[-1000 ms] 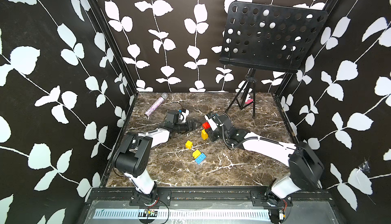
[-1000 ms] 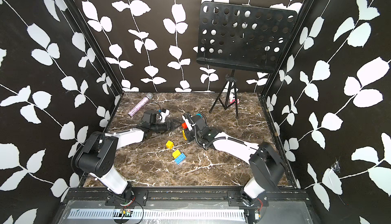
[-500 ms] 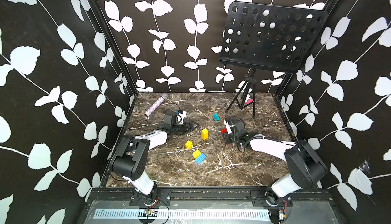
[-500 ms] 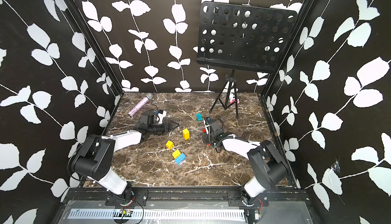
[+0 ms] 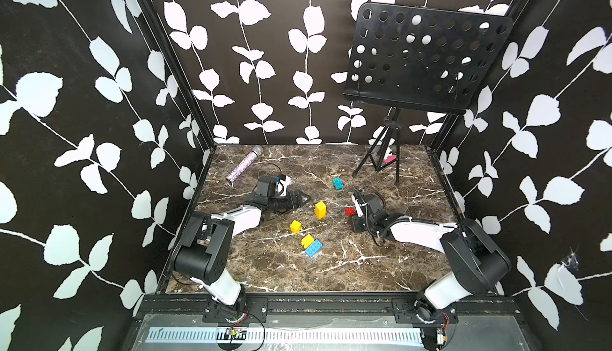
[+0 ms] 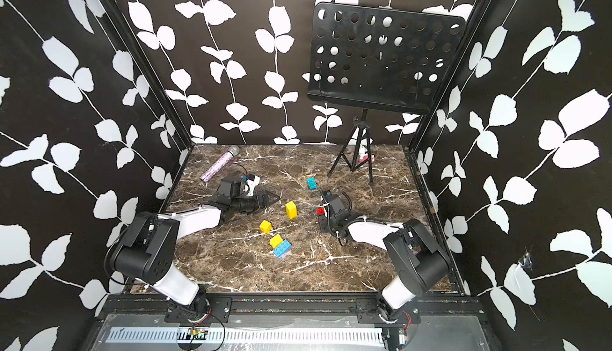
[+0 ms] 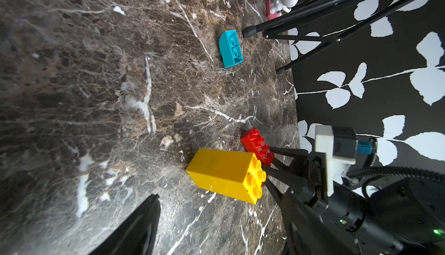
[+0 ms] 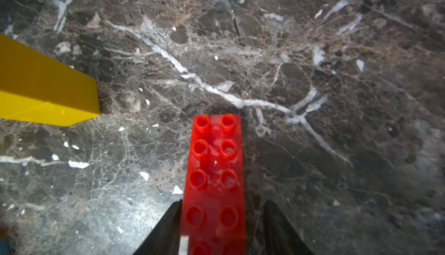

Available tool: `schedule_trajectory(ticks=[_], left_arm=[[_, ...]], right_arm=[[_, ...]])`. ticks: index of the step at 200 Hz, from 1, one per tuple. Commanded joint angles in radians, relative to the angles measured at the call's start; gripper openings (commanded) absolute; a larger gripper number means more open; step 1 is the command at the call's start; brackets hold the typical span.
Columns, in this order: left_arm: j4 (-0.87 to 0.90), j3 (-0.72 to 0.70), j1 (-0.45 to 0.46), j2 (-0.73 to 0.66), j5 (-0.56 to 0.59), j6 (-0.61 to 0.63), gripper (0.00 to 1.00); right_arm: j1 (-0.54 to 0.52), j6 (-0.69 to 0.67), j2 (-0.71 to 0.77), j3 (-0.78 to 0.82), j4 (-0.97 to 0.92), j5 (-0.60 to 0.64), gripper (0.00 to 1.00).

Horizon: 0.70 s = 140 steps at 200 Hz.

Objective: Assemble the letter r with lego
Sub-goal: Place the lego brick at the center of the board, then pick up the lego brick from the center of the board.

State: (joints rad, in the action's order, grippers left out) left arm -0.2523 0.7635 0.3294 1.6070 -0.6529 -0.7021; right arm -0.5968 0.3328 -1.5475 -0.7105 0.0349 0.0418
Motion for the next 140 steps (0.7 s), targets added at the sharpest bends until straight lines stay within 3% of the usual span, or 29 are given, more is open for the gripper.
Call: schedule_trajectory(ticks=[1,30,140], left_arm=[[-0.001,-0.010,-0.006,-0.035,0.001,0.016,0.81],[-0.007,-0.015,-0.007,-0.033,0.000,0.016,0.81],[-0.028,-0.026,-0.006,-0.010,-0.011,0.011,0.80]], right_arm=[[-0.004,-0.004,0.066,-0.015,-0.009,0.024,0.54],[-0.004,-0.031,0.082,-0.049,-0.037,0.016,0.56],[-0.003,-0.094,-0.128,-0.211,-0.118,0.007,0.49]])
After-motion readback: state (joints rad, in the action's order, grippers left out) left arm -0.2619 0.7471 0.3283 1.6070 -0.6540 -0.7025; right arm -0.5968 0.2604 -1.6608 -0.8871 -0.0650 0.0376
